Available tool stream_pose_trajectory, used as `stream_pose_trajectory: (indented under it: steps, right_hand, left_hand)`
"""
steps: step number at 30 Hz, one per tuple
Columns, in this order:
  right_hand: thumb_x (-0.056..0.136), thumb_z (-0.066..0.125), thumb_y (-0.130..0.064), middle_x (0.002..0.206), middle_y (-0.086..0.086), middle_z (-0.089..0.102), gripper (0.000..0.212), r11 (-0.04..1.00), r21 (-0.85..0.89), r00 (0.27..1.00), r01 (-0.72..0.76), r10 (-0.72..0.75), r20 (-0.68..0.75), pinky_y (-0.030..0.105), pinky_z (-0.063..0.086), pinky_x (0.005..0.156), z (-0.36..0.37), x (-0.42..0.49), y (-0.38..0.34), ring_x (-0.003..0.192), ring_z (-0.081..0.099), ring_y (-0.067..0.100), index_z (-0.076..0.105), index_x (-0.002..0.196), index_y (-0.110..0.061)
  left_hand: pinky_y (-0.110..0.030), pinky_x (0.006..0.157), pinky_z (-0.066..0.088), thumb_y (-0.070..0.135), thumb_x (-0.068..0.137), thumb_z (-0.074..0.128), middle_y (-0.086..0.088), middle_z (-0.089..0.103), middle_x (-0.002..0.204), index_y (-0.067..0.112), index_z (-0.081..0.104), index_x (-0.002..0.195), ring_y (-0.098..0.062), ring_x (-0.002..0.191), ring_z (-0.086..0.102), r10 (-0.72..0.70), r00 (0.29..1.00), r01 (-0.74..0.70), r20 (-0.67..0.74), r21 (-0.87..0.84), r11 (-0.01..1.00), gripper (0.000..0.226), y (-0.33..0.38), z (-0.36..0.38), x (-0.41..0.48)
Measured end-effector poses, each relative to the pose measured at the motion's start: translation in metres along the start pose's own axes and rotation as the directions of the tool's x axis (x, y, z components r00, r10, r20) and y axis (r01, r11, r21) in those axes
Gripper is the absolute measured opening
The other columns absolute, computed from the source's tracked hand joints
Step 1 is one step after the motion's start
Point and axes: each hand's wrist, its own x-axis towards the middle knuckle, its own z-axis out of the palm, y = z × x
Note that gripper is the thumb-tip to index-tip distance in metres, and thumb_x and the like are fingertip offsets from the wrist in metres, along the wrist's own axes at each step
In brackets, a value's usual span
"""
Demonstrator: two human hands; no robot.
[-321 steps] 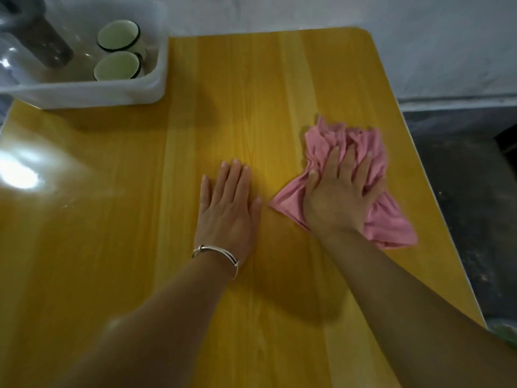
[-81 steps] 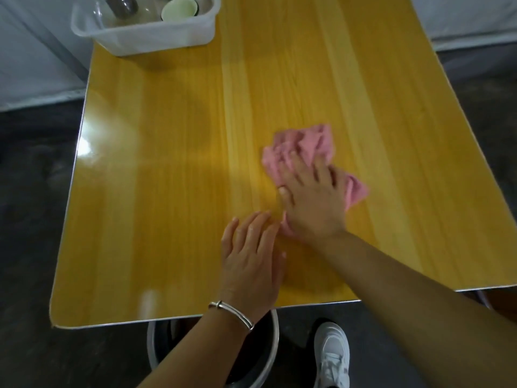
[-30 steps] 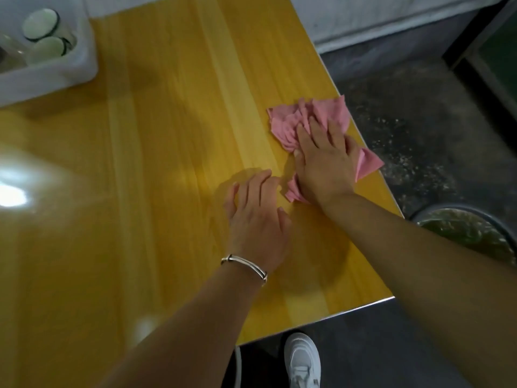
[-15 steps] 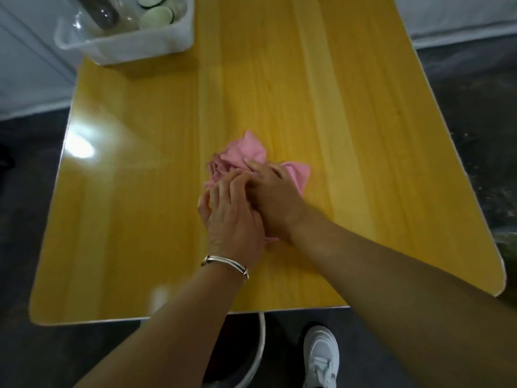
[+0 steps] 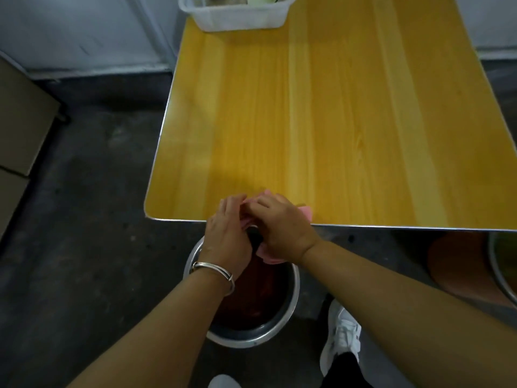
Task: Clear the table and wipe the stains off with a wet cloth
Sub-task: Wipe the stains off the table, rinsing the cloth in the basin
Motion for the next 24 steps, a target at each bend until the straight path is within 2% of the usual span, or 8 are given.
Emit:
stream_pose_trajectory:
  steps: [1, 3, 6, 10, 14, 17, 21, 24]
  right_hand:
    - [0.064, 0.055, -0.007, 0.09, 0.015, 0.066, 0.038, 0.999, 0.033, 1.0, -0.027, 0.027, -0.001, 0.04, 0.048, 0.079, 0.001, -0.002, -0.012, 0.079, 0.062, 0.036, 0.065, 0.1, -0.003]
    - [0.071, 0.052, -0.009, 0.097, 0.015, 0.064, 0.038, 0.99, 0.097, 0.993, -0.105, 0.109, -0.036, 0.041, 0.05, 0.074, 0.007, -0.007, -0.033, 0.087, 0.059, 0.037, 0.06, 0.108, -0.006]
    - [0.077, 0.052, -0.008, 0.11, 0.007, 0.06, 0.037, 0.956, 0.204, 0.975, -0.208, 0.22, -0.038, 0.043, 0.046, 0.083, 0.018, -0.012, -0.057, 0.102, 0.055, 0.031, 0.053, 0.114, -0.013]
    - [0.081, 0.052, -0.014, 0.114, 0.005, 0.06, 0.032, 0.832, 0.396, 0.916, -0.388, 0.398, 0.061, 0.039, 0.043, 0.093, 0.036, -0.017, -0.078, 0.109, 0.054, 0.022, 0.053, 0.113, -0.014]
    - [0.082, 0.048, -0.022, 0.116, 0.003, 0.055, 0.027, 0.651, 0.569, 0.856, -0.502, 0.468, 0.221, 0.046, 0.041, 0.099, 0.061, -0.021, -0.087, 0.114, 0.049, 0.022, 0.055, 0.108, -0.021]
    - [0.078, 0.046, -0.023, 0.113, 0.006, 0.057, 0.021, 0.582, 0.574, 0.812, -0.576, 0.487, 0.32, 0.046, 0.045, 0.094, 0.081, -0.022, -0.078, 0.107, 0.052, 0.025, 0.055, 0.097, -0.029]
    - [0.09, 0.041, -0.001, 0.093, 0.005, 0.059, 0.028, 0.538, 0.572, 0.785, -0.619, 0.453, 0.424, 0.018, 0.049, 0.059, 0.107, -0.034, -0.045, 0.07, 0.057, 0.01, 0.055, 0.109, -0.016]
    - [0.085, 0.051, 0.0, 0.114, 0.006, 0.057, 0.044, 0.58, 0.504, 0.767, -0.64, 0.449, 0.458, 0.019, 0.042, 0.084, 0.124, -0.041, -0.02, 0.098, 0.053, 0.013, 0.051, 0.126, -0.016]
  left_hand:
    - [-0.042, 0.098, 0.04, -0.008, 0.076, 0.041, -0.011, 0.05, 0.118, 0.006, 0.045, 0.126, -0.03, 0.108, 0.051, -0.007, 1.0, 0.007, 0.007, -0.061, 0.998, 0.052, -0.005, -0.006, -0.007]
    - [-0.024, 0.093, 0.041, -0.012, 0.076, 0.046, -0.006, 0.046, 0.122, 0.013, 0.041, 0.13, -0.021, 0.104, 0.05, -0.028, 0.999, 0.033, 0.044, -0.118, 0.992, 0.059, -0.012, -0.016, -0.021]
    - [-0.003, 0.084, 0.037, -0.006, 0.075, 0.052, -0.003, 0.039, 0.133, 0.017, 0.031, 0.138, -0.009, 0.106, 0.046, -0.047, 0.992, 0.073, 0.119, -0.219, 0.973, 0.07, -0.023, -0.027, -0.04]
    - [-0.024, 0.1, 0.044, 0.017, 0.064, 0.059, -0.001, 0.036, 0.138, 0.019, 0.02, 0.144, -0.014, 0.125, 0.043, -0.086, 0.953, 0.185, 0.292, -0.331, 0.925, 0.089, -0.043, -0.031, -0.063]
    - [0.006, 0.07, 0.037, 0.016, 0.072, 0.075, 0.012, 0.028, 0.124, 0.021, 0.015, 0.144, 0.0, 0.111, 0.037, -0.144, 0.939, 0.233, 0.311, -0.27, 0.934, 0.094, -0.056, -0.025, -0.082]
    - [-0.006, 0.071, 0.046, 0.017, 0.067, 0.076, 0.009, 0.046, 0.118, 0.03, 0.037, 0.126, -0.003, 0.1, 0.052, -0.184, 0.943, 0.248, 0.279, -0.214, 0.945, 0.072, -0.077, -0.001, -0.082]
    - [-0.018, 0.078, 0.046, 0.007, 0.072, 0.065, -0.001, 0.058, 0.118, 0.026, 0.044, 0.126, -0.009, 0.1, 0.057, -0.267, 0.916, 0.318, 0.3, -0.136, 0.938, 0.061, -0.104, 0.039, -0.075]
    - [-0.023, 0.089, 0.042, 0.005, 0.077, 0.061, -0.005, 0.055, 0.124, 0.021, 0.043, 0.132, -0.021, 0.112, 0.054, -0.325, 0.904, 0.346, 0.279, -0.029, 0.938, 0.061, -0.118, 0.064, -0.073]
